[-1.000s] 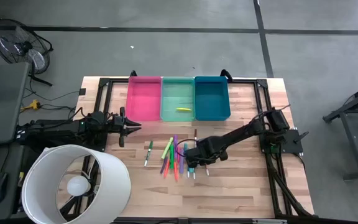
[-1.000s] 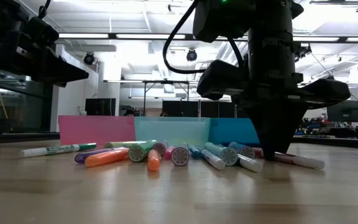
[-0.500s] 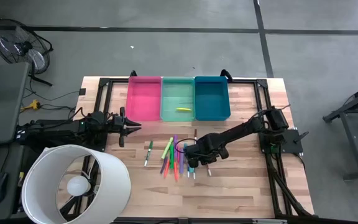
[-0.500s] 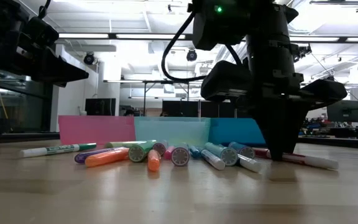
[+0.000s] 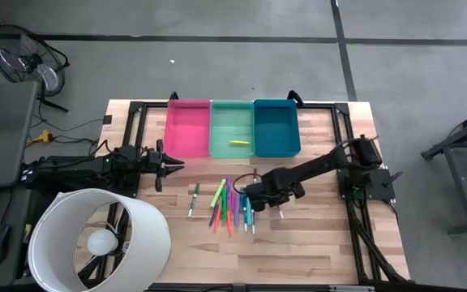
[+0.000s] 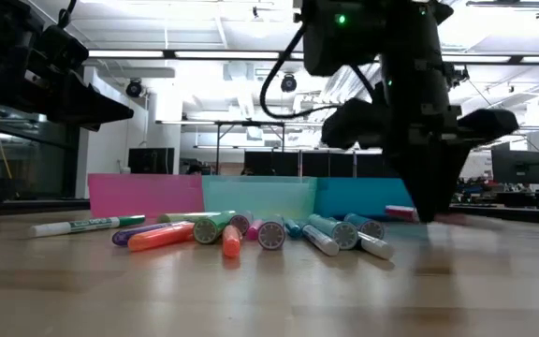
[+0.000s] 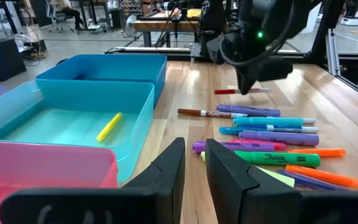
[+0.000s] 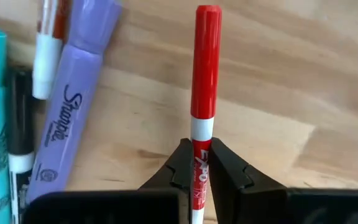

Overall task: Pick & Place Markers
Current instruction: Put the red highlighter into the blue bin

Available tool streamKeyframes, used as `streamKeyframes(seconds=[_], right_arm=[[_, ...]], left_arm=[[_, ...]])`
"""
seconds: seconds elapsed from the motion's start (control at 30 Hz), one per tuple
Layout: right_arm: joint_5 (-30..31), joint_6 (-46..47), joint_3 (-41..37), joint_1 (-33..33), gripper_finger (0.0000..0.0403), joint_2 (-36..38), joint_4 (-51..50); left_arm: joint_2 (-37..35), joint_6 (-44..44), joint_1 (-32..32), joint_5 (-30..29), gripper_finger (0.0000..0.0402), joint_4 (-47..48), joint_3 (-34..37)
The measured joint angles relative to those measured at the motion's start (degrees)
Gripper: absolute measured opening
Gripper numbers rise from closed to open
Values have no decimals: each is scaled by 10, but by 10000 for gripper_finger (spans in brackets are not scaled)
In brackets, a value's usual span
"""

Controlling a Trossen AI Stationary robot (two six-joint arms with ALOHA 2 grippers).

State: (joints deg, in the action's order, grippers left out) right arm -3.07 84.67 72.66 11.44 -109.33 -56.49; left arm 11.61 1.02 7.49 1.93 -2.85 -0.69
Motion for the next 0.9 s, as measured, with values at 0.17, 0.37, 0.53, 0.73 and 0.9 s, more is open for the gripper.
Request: streamKeyframes(seconds=[0.17, 0.37, 0.53, 0.73, 0.9], right_arm=[[15, -19, 1, -13, 19, 41, -23], [51, -88, 2, -56, 19, 100, -73], [82, -179, 2, -112, 19, 148, -96], [94, -326, 2, -191, 19, 186, -101], [91, -448, 2, -255, 19, 191, -98]], left_arm=[[0, 0, 0, 0, 62, 0, 0], [0, 0, 0, 0, 62, 0, 0], [0, 0, 0, 0, 62, 0, 0], [0, 0, 0, 0, 62, 0, 0], [0, 0, 0, 0, 62, 0, 0]])
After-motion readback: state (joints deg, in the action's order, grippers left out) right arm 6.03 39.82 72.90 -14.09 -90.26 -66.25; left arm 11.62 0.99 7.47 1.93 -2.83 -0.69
